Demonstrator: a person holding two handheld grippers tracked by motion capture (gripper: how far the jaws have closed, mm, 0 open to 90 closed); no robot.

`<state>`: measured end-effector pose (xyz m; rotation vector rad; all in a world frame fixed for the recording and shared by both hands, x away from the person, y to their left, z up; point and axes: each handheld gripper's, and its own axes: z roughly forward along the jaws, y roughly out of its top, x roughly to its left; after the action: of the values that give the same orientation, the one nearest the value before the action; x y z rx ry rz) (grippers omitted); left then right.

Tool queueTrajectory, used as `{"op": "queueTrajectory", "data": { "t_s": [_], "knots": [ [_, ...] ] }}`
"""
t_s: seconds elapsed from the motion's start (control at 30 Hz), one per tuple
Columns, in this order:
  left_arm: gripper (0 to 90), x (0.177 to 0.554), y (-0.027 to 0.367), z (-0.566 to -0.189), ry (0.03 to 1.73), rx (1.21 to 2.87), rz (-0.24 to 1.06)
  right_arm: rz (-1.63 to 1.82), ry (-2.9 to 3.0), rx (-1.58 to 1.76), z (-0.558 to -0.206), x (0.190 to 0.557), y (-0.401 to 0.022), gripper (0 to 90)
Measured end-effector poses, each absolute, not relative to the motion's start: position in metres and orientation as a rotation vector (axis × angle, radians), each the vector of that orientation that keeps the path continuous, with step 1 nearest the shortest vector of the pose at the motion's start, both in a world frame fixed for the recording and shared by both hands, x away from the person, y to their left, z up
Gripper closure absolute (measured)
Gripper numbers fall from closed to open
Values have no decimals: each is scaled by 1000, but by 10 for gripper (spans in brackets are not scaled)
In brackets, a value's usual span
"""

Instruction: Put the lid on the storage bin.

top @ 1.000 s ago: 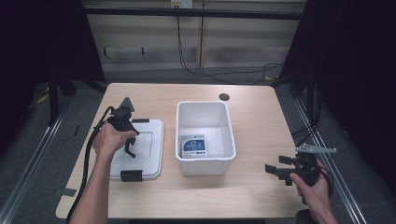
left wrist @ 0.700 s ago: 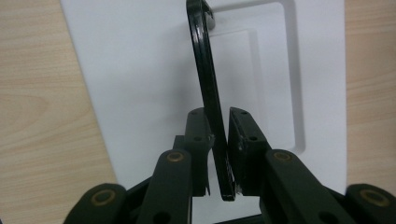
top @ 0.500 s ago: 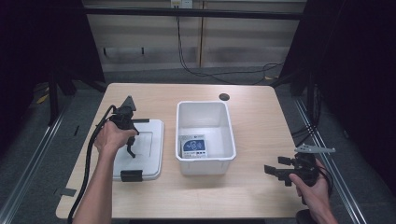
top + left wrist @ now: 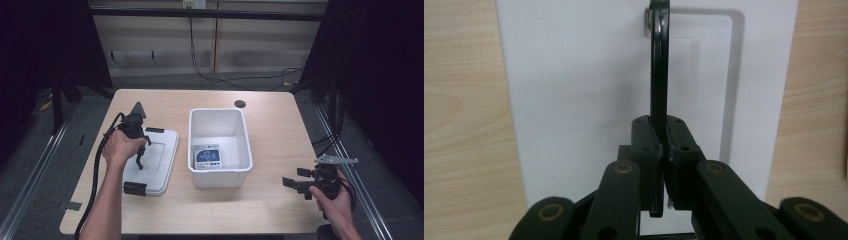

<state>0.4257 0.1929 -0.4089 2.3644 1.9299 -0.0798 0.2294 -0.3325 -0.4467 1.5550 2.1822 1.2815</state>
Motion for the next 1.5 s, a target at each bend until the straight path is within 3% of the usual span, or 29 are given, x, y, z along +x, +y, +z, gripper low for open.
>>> {"op": "queueTrajectory", "data": {
  "t_s": [0.63, 1.5],
  "knots": [
    [851, 421, 193, -376, 2003, 2288, -25, 1274, 2196, 1558, -447, 229, -331, 150],
    [852, 412, 195, -319, 1964, 2242, 10, 1272, 2198, 1560, -447, 230, -330, 155]
  ]
}}
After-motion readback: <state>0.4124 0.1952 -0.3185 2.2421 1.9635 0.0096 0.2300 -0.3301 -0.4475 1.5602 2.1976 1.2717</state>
